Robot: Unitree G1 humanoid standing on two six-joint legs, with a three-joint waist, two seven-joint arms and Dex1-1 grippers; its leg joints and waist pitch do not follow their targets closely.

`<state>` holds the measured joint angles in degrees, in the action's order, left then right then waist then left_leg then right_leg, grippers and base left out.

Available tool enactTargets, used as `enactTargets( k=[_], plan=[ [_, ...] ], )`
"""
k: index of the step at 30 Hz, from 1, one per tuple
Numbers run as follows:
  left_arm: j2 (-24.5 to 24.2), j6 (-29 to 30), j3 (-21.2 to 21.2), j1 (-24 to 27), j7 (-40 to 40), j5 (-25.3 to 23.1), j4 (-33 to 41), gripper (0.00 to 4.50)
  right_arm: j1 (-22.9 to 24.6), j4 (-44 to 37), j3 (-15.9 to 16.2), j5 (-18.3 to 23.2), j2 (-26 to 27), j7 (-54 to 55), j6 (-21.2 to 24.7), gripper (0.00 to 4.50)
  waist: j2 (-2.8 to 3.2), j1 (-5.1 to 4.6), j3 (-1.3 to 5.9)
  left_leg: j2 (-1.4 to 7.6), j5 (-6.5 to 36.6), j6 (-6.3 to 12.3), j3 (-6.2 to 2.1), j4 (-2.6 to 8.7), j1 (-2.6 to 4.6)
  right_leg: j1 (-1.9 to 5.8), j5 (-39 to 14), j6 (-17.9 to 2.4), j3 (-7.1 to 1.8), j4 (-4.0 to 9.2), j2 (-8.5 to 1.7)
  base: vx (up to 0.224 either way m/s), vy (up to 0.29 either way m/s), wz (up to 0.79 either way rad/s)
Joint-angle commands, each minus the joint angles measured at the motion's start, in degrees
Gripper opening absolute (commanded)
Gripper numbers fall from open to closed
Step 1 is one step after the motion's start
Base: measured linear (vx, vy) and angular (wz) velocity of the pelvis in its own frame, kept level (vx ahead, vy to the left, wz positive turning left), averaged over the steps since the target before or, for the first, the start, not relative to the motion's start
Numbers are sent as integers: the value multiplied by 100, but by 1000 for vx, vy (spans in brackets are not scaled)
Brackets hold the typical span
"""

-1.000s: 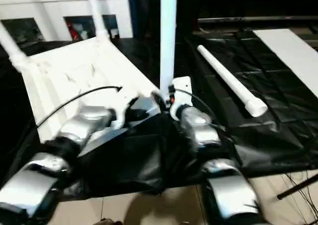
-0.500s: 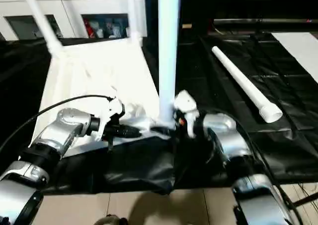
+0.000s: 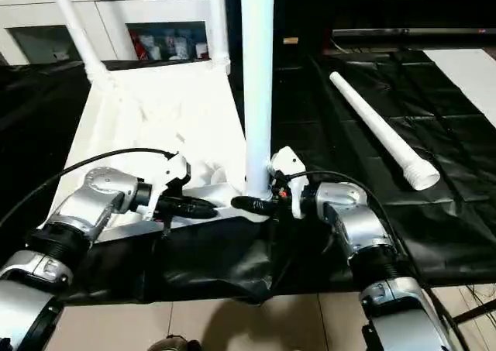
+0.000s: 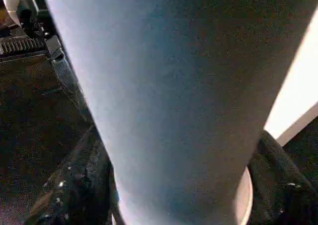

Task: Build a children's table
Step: Rotate leg to tighten

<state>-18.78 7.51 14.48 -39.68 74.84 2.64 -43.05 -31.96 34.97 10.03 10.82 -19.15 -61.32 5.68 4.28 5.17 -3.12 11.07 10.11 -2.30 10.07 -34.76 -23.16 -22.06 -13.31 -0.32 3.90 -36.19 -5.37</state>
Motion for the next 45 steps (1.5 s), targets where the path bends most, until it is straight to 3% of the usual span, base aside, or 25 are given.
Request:
enactTargets(
  k=[1,2,3,4,5,7,8,9,10,11,14,16,19,20,23,26,27,28,30,32,39,43,44,45],
  plan=[
    [34,-104,-17,-47,250,180,205,0,62,-92,37,0,34,-63,67,278,-22,-54,475,207,536,557,-47,336,167,287,898,-1770,-196,305,-284,0,0,0],
    [38,-116,-17,-40,254,173,183,0,83,-109,24,-3,39,-24,89,275,-9,-46,477,206,516,566,-50,332,166,287,909,-1772,-199,300,-290,0,0,0],
    [43,-125,-8,-34,238,155,158,0,119,-97,-15,-11,76,106,92,275,-60,-51,481,206,460,600,-44,330,161,290,942,-1765,-200,302,-287,0,0,0],
    [47,-130,-2,-29,226,142,143,0,142,-87,-42,-16,102,198,92,273,-37,-39,483,208,417,614,-49,323,160,286,959,-1773,-201,286,-296,0,0,0],
    [59,-116,-12,-32,149,123,125,0,124,25,-115,-39,186,451,86,273,-85,-50,477,209,405,642,-43,332,156,281,881,-1751,-196,302,-289,0,0,0],
    [61,-114,-13,-33,139,120,123,0,121,41,-125,-42,198,487,86,273,-45,-53,466,203,443,619,-44,336,150,276,697,-1738,-196,310,-301,0,0,0],
    [177,9,-109,-103,-429,11,-14,0,-31,520,-386,-135,581,1572,23,273,-81,-64,457,213,484,587,-40,346,153,262,571,-1732,-209,312,-311,0,0,0],
    [185,20,-117,-108,-469,5,-24,0,-42,552,-405,-139,608,1647,21,273,-81,-64,457,213,484,587,-40,346,153,262,571,-1732,-209,312,-311,0,0,0],
    [285,95,-165,-175,-907,-91,-120,0,-173,878,-589,-177,892,2447,-33,273,-34,-130,433,214,726,333,-56,399,172,237,129,-1678,-216,350,-326,0,0,0],
    [352,141,-193,-222,-1186,-154,-184,0,-258,1078,-703,-196,1069,2945,-69,272,-55,-193,420,205,914,162,-70,429,180,251,-107,-1634,-210,371,-308,0,0,0],
    [767,459,-331,-459,-2308,-284,-451,0,-611,1822,-970,-294,1583,4729,-255,272,-50,-326,404,191,1085,-83,-64,458,195,236,-334,-1593,-232,405,-309,0,0,0],
    [1105,648,-452,-626,-3101,-319,-641,0,-844,2193,-1129,-220,1867,5457,-499,272,-82,-338,420,178,1088,-61,-56,445,194,251,-232,-1576,-237,420,-306,0,0,0],
    [1393,654,-508,-750,-3785,-383,-840,0,-1075,2429,-1186,-232,2050,5950,-711,272,-86,-298,478,148,384,284,-44,367,160,289,694,-1599,-231,355,-303,0,0,0],
    [1449,661,-501,-762,-3892,-402,-868,0,-1140,2471,-1159,-250,2073,5930,-722,272,-88,-277,485,138,186,475,-40,341,152,296,1015,-1631,-221,337,-294,0,0,0],
    [1517,710,-456,-768,-3948,-435,-894,0,-1248,2519,-1190,-229,2108,5734,-856,272,-90,-235,477,136,202,727,-36,324,131,306,1028,-1631,-204,342,-316,0,0,0],
    [1485,748,-439,-744,-3916,-477,-896,0,-1282,2508,-1317,-184,2167,5383,-1069,272,-71,-235,470,164,397,680,-47,346,144,303,720,-1627,-194,359,-305,0,0,0],
    [1461,772,-443,-739,-3899,-494,-902,0,-1290,2500,-1376,-109,2195,5187,-1166,328,-71,-235,470,164,397,680,-47,346,144,303,720,-1627,-194,359,-305,0,0,0],
    [1413,794,-441,-729,-3876,-524,-914,0,-1284,2461,-1388,-73,2198,4983,-1319,328,-72,-247,471,167,467,655,-45,348,146,303,690,-1648,-196,359,-304,0,0,0],
    [1308,790,-398,-704,-3790,-560,-903,0,-1224,2322,-1261,-178,2091,4840,-1433,342,-103,-258,471,166,480,693,-45,347,140,308,750,-1670,-196,353,-303,0,0,0],
    [1199,793,-350,-685,-3650,-573,-883,0,-1160,2148,-1148,-229,1936,4597,-1445,360,-112,-329,464,154,444,764,-63,349,105,337,770,-1630,-179,345,-299,0,0,0],
    [711,668,-22,-424,-2540,-615,-569,0,-673,1280,-716,-161,1102,2812,-914,380,-136,-271,462,171,328,946,-53,322,114,337,811,-1733,-182,335,-297,0,0,0],
    [392,795,128,-295,-2042,-628,-313,0,-316,733,-505,-176,440,1555,-828,380,-130,-214,445,196,504,867,-41,337,136,302,557,-1737,-191,358,-293,0,0,0],
    [365,889,125,-297,-1982,-606,-286,44,-303,708,-505,-166,386,1474,-828,381,-124,-201,440,199,594,782,-38,347,149,290,425,-1758,-196,367,-284,0,0,0],
    [349,963,115,-304,-1957,-592,-273,55,-310,710,-511,-160,343,1449,-838,381,-83,-198,436,196,645,745,-38,351,155,278,359,-1766,-196,369,-286,0,0,0]
  ],
)
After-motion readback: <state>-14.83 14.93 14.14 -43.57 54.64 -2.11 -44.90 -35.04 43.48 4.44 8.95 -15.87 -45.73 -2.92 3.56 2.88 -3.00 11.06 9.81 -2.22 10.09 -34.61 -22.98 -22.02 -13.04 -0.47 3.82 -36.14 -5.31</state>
